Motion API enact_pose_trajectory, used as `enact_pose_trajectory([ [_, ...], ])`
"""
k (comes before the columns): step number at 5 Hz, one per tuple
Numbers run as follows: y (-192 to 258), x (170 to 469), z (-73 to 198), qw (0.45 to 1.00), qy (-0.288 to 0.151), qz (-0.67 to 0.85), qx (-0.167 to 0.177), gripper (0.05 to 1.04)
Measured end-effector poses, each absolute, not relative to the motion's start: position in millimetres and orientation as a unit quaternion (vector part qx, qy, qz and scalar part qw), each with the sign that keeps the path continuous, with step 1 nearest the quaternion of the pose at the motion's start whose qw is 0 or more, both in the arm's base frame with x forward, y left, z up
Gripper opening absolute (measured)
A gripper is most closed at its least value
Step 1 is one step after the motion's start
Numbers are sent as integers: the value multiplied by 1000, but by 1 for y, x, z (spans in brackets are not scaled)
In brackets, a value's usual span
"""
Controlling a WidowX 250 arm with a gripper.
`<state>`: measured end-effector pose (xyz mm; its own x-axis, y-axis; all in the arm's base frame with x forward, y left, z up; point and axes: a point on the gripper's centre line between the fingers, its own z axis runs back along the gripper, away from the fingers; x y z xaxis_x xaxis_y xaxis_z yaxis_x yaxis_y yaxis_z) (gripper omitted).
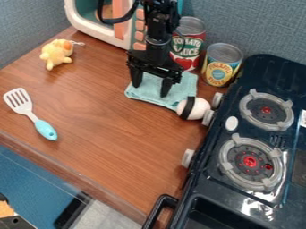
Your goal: Move the table cloth in the upper right side of the table
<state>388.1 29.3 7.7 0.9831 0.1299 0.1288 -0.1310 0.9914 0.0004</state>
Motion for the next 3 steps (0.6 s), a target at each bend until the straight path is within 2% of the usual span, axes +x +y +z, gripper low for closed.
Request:
enact_pose_trajectory([
  [1,24,380,14,997,-60,56,-6,999],
  [3,43,375,73,990,-122,66,-6,999],
])
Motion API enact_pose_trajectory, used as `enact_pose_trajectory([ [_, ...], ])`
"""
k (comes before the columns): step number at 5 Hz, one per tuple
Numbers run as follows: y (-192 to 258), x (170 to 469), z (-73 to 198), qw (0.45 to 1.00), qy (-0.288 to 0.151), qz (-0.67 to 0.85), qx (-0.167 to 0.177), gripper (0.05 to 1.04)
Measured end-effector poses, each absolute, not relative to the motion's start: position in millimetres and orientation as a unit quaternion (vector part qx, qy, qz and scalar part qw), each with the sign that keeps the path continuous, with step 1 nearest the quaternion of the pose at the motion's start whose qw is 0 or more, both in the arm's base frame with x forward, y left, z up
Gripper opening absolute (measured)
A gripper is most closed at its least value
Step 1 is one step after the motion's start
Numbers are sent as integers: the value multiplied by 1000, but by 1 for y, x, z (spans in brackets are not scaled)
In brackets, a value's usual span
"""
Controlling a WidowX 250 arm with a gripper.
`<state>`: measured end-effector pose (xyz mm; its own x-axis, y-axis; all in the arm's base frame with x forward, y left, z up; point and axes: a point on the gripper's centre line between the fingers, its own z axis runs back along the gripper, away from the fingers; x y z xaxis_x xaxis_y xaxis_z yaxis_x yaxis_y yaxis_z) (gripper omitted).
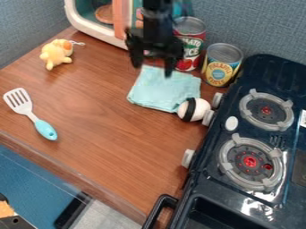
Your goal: Move the table cloth in the upper right side of the table
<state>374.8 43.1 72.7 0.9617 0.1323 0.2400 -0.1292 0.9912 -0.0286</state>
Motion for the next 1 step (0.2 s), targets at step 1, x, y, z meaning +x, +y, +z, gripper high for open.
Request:
enact_pose_trajectory([
  [1,45,374,74,990,-123,67,-7,999],
])
